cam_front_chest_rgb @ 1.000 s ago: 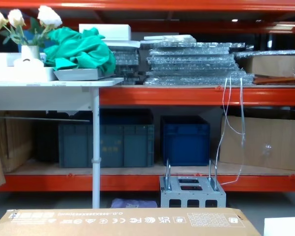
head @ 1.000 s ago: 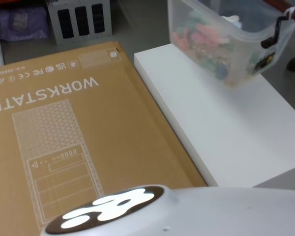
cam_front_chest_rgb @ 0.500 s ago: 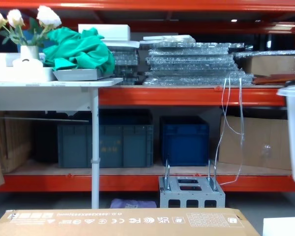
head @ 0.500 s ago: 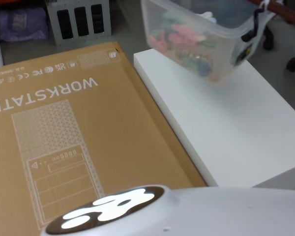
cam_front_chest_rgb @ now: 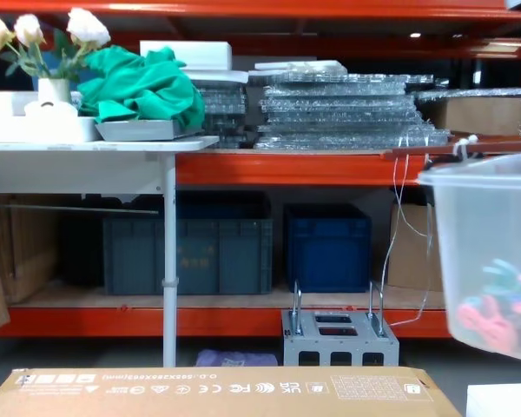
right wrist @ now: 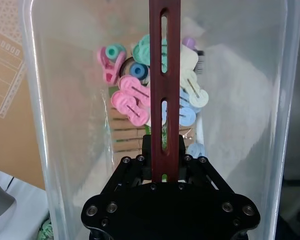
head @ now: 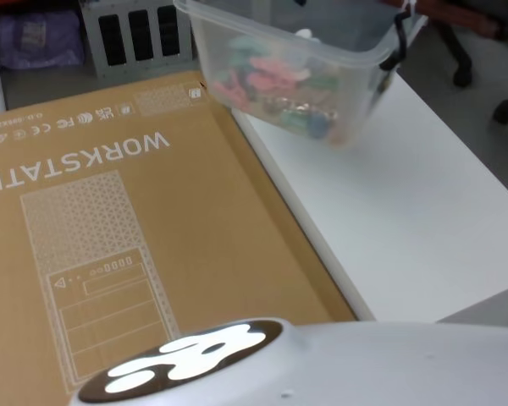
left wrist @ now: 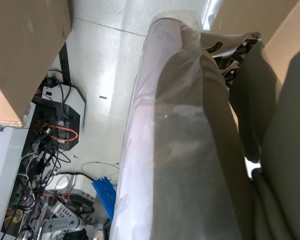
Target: Use one hand to grasp the basket and place it at the designated location.
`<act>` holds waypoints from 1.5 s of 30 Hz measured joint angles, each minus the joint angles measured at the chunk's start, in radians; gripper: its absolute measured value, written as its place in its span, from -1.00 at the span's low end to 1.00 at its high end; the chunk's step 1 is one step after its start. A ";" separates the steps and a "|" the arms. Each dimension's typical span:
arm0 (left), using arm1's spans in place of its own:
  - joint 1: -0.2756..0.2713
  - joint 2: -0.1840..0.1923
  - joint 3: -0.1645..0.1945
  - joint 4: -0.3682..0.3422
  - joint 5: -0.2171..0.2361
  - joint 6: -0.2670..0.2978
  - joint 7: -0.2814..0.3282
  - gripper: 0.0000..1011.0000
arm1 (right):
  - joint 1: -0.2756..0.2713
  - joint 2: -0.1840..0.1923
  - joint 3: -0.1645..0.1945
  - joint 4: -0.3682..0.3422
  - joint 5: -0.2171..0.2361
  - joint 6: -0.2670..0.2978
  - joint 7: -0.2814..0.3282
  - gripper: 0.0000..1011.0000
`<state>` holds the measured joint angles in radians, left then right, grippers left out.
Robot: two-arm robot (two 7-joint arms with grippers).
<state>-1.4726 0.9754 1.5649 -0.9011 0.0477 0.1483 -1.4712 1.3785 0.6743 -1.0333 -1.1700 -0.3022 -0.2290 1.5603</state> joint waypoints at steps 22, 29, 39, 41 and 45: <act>0.000 0.000 0.000 -0.001 0.000 0.000 0.000 -1.00 | 0.042 -0.199 -0.080 0.095 0.055 -0.173 -0.025 -0.55; 0.000 0.000 0.000 0.000 0.000 0.000 0.000 -1.00 | 0.053 -0.249 -0.100 0.143 0.067 -0.221 -0.034 -0.55; 0.000 0.000 0.000 0.000 0.000 0.000 0.000 -1.00 | 0.072 -0.352 -0.133 0.224 0.100 -0.343 -0.047 -0.55; 0.000 0.000 0.000 -0.001 0.000 0.000 0.000 -1.00 | 0.073 -0.364 -0.137 0.230 0.106 -0.362 -0.047 -0.55; 0.000 0.000 0.000 0.000 0.000 0.000 0.000 -1.00 | 0.076 -0.384 -0.145 0.237 0.125 -0.404 -0.046 -0.55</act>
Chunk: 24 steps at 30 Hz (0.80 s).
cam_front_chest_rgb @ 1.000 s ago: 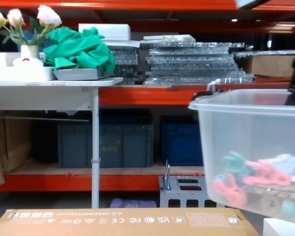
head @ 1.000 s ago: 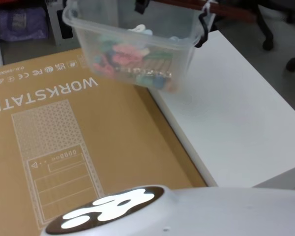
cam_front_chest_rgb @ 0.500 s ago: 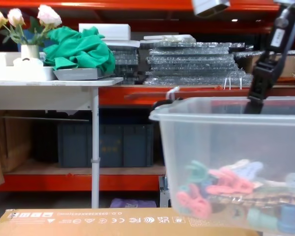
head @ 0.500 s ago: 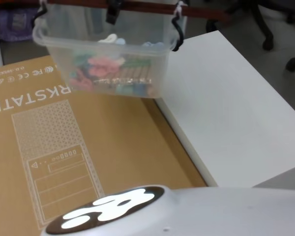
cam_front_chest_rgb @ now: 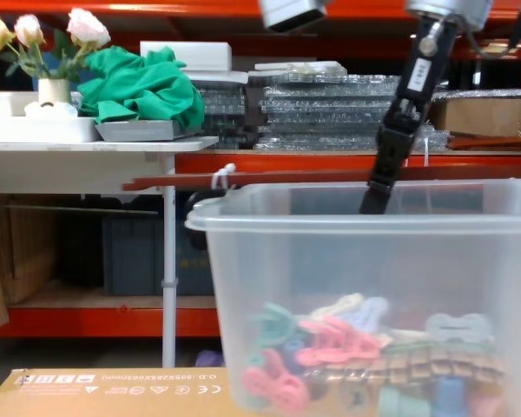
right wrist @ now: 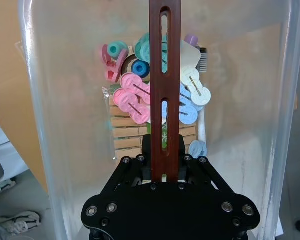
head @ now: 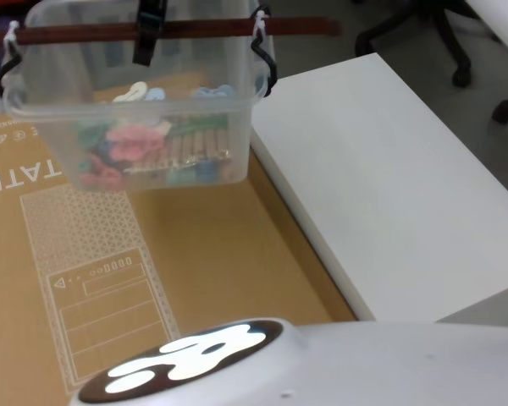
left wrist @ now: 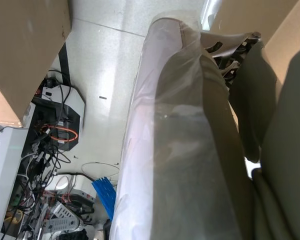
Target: Use one hand to grasp the basket and place it at the designated location.
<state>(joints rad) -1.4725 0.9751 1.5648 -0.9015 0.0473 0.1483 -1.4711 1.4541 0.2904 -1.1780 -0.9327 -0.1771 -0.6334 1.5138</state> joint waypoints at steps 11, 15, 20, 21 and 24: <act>0.000 0.000 0.000 0.000 0.000 0.000 0.000 -1.00 | 0.001 -0.014 -0.022 -0.056 0.065 -0.069 0.024 -0.55; 0.000 0.000 0.000 0.000 0.000 0.000 0.000 -1.00 | -0.005 0.009 -0.028 -0.116 0.091 -0.069 0.037 -0.55; 0.000 0.000 0.000 0.000 0.000 0.000 0.000 -1.00 | -0.015 0.044 -0.037 -0.197 0.124 -0.048 0.051 -0.55; 0.000 0.000 0.000 0.000 0.000 0.000 0.000 -1.00 | -0.016 0.047 -0.039 -0.204 0.127 -0.044 0.052 -0.55; 0.000 0.000 0.000 0.000 0.000 0.000 0.000 -1.00 | -0.018 0.065 -0.043 -0.235 0.137 -0.030 0.052 -0.55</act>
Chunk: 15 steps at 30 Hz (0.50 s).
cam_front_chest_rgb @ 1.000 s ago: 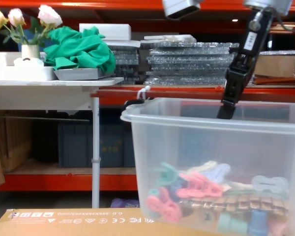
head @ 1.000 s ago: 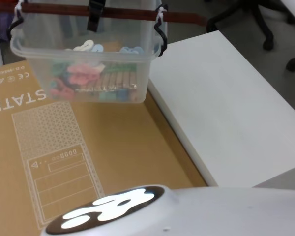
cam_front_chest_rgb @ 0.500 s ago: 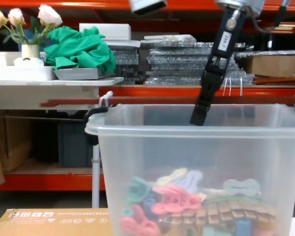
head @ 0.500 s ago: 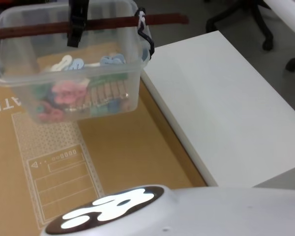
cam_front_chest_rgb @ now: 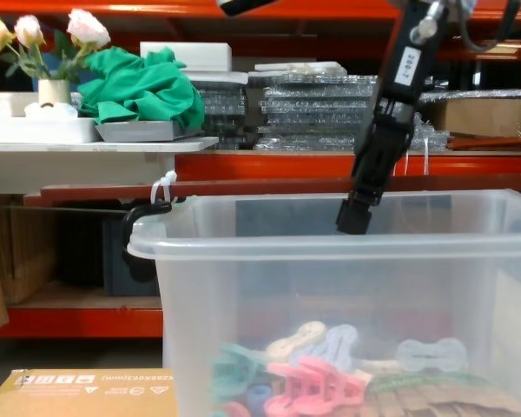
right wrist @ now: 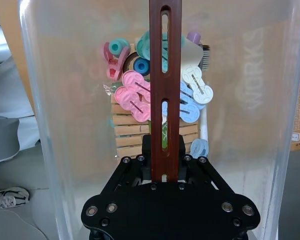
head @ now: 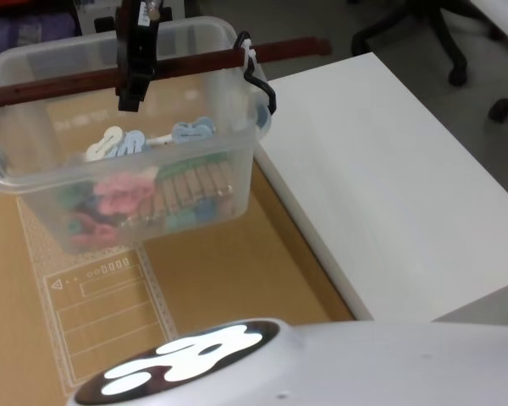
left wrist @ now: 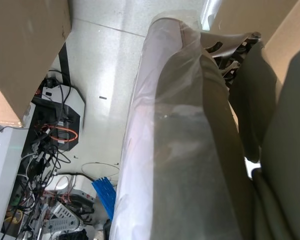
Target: Use one hand to grasp the basket and place it at the designated location.
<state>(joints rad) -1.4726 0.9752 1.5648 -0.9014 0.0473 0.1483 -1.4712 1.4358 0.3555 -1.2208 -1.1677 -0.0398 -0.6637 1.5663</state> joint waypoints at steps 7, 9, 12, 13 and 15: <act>0.000 0.000 0.000 0.000 0.000 0.000 0.000 -1.00 | -0.001 0.034 -0.009 -0.048 0.014 0.030 -0.004 -0.55; 0.000 0.000 0.000 0.000 0.000 0.000 0.000 -1.00 | -0.001 0.039 -0.011 -0.055 0.015 0.036 -0.007 -0.55; 0.000 0.000 0.000 0.000 0.000 0.000 0.000 -1.00 | -0.004 0.050 -0.017 -0.069 0.016 0.051 -0.013 -0.55; 0.000 0.000 0.000 0.000 0.000 0.000 0.000 -1.00 | -0.005 0.053 -0.019 -0.072 0.016 0.055 -0.015 -0.55; 0.000 0.000 0.000 0.000 0.000 0.000 0.000 -1.00 | -0.008 0.059 -0.025 -0.079 0.018 0.064 -0.019 -0.55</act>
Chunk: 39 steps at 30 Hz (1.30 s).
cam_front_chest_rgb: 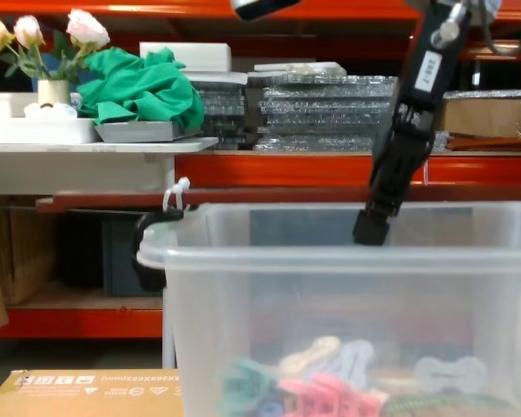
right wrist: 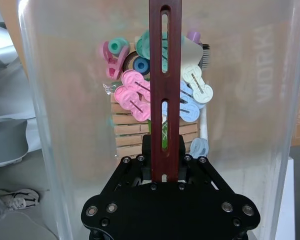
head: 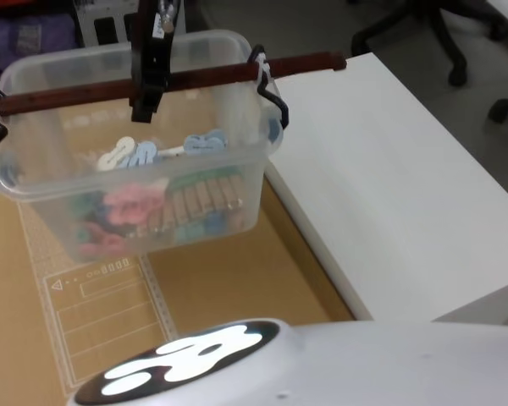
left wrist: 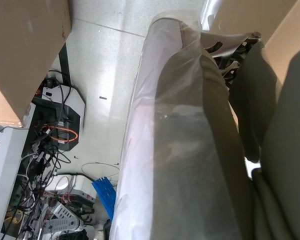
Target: Use one hand to grasp the basket and place it at the designated location.
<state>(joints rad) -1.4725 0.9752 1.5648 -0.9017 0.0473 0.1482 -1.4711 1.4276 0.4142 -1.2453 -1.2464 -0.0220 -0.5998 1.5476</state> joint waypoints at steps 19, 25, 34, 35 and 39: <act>0.000 0.000 0.000 0.000 0.000 0.000 0.000 -1.00 | -0.029 0.004 -0.065 -0.005 0.022 0.031 -0.018 -0.55; 0.000 0.000 0.000 0.000 0.000 0.000 0.000 -1.00 | -0.032 -0.005 -0.082 0.021 0.030 0.013 -0.026 -0.55; 0.000 0.000 0.000 0.000 0.000 0.000 0.000 -1.00 | -0.035 -0.019 -0.099 0.068 0.043 -0.026 -0.041 -0.55; 0.000 0.000 0.000 0.000 0.000 0.000 0.000 -1.00 | -0.035 -0.020 -0.101 0.073 0.044 -0.035 -0.048 -0.55; 0.000 0.000 0.000 0.000 0.000 0.000 0.000 -1.00 | -0.043 -0.014 -0.101 0.073 0.033 -0.058 -0.091 -0.55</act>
<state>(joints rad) -1.4726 0.9752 1.5648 -0.9014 0.0473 0.1482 -1.4711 1.3851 0.4006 -1.3460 -1.1736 0.0113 -0.6577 1.4564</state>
